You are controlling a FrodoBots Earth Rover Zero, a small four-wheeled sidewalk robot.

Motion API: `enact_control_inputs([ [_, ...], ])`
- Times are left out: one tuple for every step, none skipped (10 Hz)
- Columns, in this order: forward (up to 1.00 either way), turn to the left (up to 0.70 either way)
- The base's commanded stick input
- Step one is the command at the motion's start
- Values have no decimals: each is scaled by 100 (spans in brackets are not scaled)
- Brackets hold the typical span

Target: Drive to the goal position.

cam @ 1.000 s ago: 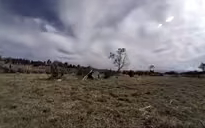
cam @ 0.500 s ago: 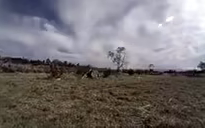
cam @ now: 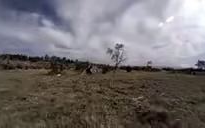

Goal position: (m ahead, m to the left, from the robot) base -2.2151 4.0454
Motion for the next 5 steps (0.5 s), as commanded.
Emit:
enact_control_inputs([
  [0,0],
  [0,0],
  [0,0],
  [-70,0],
  [-70,0],
])
